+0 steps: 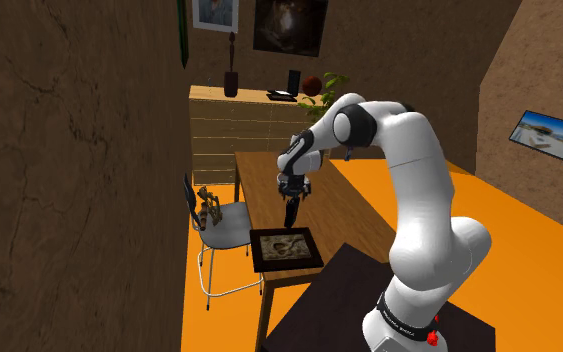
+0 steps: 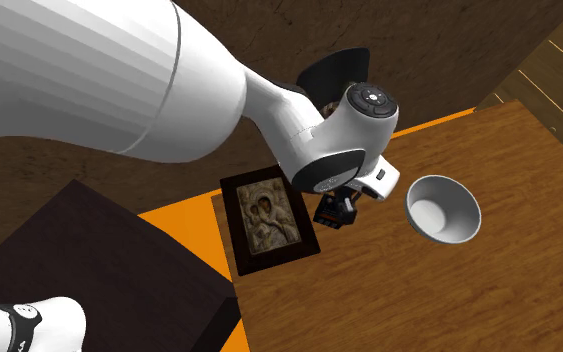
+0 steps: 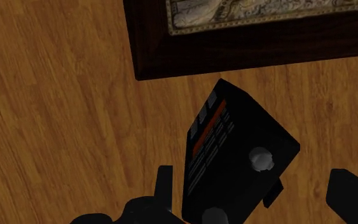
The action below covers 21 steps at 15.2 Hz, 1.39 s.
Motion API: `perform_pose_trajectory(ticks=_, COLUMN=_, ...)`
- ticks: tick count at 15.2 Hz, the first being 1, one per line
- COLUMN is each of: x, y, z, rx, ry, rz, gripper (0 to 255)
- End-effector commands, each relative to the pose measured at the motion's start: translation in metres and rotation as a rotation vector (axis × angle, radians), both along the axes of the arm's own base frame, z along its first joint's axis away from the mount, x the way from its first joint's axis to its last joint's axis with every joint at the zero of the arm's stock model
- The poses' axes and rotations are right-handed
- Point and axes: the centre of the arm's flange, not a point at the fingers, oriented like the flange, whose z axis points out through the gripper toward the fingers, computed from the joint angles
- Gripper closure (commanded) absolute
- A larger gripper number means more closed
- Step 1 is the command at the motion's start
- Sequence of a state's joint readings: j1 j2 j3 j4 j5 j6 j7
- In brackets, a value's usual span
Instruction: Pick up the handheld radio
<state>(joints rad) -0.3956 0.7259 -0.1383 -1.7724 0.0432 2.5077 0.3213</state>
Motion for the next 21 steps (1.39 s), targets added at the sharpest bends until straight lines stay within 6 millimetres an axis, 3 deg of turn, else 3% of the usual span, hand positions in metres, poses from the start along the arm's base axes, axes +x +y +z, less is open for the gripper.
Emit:
perform_pose_trajectory(ticks=1, x=0.000, y=-0.001, z=-0.011, rx=0.000, ry=0.000, rz=-0.002, gripper=0)
perform_pose_trajectory(ticks=4, x=0.000, y=-0.001, z=-0.030, rx=0.000, ry=0.000, rz=-0.002, gripper=0)
perform_pose_trajectory(ticks=6, x=0.000, y=-0.001, z=-0.030, rx=0.000, ry=0.000, rz=-0.002, gripper=0)
perform_pose_trajectory(ticks=7, x=0.000, y=-0.001, z=-0.030, rx=0.000, ry=-0.001, rz=-0.001, gripper=255)
perform_pose_trajectory(ticks=16, x=0.000, y=-0.001, z=-0.030, rx=0.000, ry=0.000, rz=-0.002, gripper=255)
perform_pose_trajectory(ticks=21, x=0.000, y=-0.001, z=-0.003, rx=0.000, ry=0.000, rz=-0.002, gripper=255)
